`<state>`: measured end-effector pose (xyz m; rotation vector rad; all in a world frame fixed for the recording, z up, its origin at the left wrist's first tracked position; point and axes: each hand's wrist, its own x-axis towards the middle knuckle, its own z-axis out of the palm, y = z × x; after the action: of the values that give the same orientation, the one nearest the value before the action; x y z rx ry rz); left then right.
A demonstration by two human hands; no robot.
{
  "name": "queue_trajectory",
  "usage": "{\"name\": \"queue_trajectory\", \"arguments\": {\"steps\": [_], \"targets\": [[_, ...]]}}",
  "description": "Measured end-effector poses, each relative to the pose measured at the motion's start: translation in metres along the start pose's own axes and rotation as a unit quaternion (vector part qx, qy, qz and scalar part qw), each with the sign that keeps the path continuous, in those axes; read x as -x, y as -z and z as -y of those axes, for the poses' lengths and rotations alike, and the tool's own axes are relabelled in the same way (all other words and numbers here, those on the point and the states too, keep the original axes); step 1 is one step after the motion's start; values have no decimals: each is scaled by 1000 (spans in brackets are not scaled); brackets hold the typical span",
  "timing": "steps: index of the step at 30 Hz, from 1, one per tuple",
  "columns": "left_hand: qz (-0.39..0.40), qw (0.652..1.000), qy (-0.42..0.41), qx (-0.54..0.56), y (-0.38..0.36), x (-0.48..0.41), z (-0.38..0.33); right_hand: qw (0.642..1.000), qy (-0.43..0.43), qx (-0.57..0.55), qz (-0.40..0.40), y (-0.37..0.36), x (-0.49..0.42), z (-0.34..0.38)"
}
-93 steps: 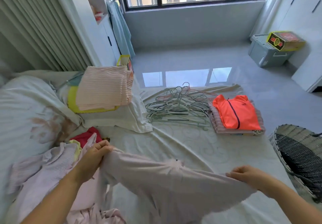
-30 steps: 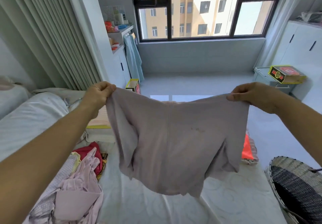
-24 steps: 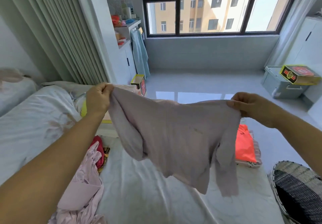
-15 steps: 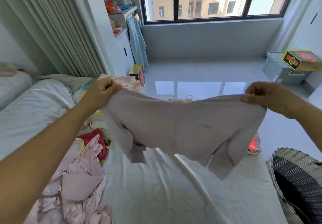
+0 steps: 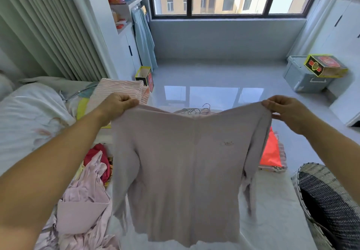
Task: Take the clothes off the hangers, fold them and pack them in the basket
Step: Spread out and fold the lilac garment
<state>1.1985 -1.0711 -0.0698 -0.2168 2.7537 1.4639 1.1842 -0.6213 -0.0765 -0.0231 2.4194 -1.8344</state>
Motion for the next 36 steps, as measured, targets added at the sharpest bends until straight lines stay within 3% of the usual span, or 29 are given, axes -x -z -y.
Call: {"name": "queue_trajectory", "arguments": {"steps": [7,12,15,19,24,30,34,36], "targets": [[-77,996,-54,12,16,-64,-27,993,53,30,-99,-6,-70,38],[-104,989,-100,45,40,-76,-55,992,107,33,-54,8,-73,89],[-71,991,-104,34,33,-72,-38,998,59,20,10,7,-59,71],[23,997,-62,33,-8,-51,27,995,-47,68,55,-8,-34,-12],[129,988,80,-22,-90,-3,146,977,-158,112,89,-56,11,-151],[243,943,195,-116,-179,73,288,914,-309,201,167,-105,95,-308],[299,905,263,-149,-220,142,361,856,-392,242,236,-121,157,-382],[318,892,283,-153,-235,171,387,840,-420,252,231,-129,181,-408]]}}
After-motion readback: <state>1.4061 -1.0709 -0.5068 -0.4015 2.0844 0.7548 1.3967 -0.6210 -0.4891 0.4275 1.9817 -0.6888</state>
